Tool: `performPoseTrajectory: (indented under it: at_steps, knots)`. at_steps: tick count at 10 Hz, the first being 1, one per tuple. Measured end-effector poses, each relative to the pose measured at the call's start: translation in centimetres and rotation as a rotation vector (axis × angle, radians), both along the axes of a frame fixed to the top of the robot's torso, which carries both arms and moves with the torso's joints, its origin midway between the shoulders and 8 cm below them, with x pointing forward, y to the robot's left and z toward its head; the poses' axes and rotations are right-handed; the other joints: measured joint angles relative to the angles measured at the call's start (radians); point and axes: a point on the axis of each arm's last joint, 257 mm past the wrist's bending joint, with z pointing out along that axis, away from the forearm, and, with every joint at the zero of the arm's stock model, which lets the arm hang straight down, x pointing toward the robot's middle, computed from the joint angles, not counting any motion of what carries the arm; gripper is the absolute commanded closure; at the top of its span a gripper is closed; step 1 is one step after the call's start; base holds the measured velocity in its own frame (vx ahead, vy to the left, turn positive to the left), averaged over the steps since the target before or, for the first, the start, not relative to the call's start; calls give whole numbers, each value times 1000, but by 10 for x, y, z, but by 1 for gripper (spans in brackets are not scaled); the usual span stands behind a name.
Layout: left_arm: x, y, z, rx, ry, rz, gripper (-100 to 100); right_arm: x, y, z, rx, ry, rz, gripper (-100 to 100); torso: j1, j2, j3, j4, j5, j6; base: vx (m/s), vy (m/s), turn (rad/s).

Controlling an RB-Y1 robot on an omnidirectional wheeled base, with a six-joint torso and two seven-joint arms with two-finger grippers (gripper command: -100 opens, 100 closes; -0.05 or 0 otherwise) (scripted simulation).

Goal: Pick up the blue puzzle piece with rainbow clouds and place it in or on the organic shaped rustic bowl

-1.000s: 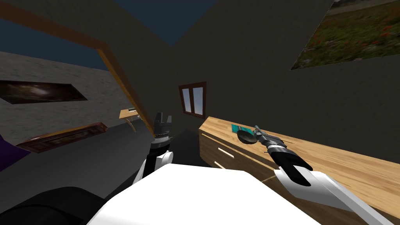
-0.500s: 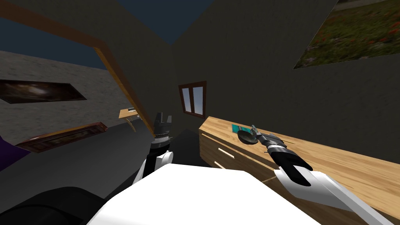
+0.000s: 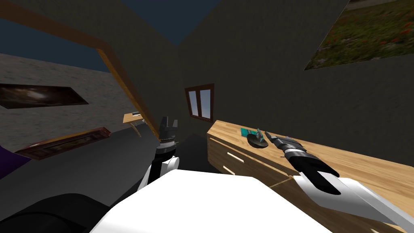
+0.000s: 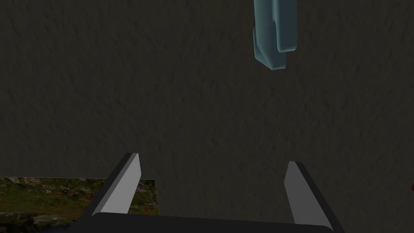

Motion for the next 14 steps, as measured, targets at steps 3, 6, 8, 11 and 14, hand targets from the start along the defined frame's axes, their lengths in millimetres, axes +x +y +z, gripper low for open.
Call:
performPoseTrajectory:
  at_steps: [3,6,8,11,14]
  knots:
    - [0,0,0,0,0,0,0,3,-17,15,3,-11,3,-100,-2,-2,-1,0,-1,0,-13,57,-15]
    - [0,0,0,0,0,0,0,5,-36,44,-6,-33,9,-100,0,-1,0,0,0,0,-34,77,-22]
    - [0,0,0,0,0,0,0,8,-43,59,-4,-47,15,-100,-2,-2,-1,0,-1,0,-9,33,-5]
    - [0,0,0,0,0,0,0,8,-42,59,-3,-48,15,0,-5,-3,-2,-1,-1,0,0,0,0]
    - [0,0,0,0,0,0,0,8,-42,59,-3,-48,15,0,-6,-3,-2,-1,-2,0,0,0,0]
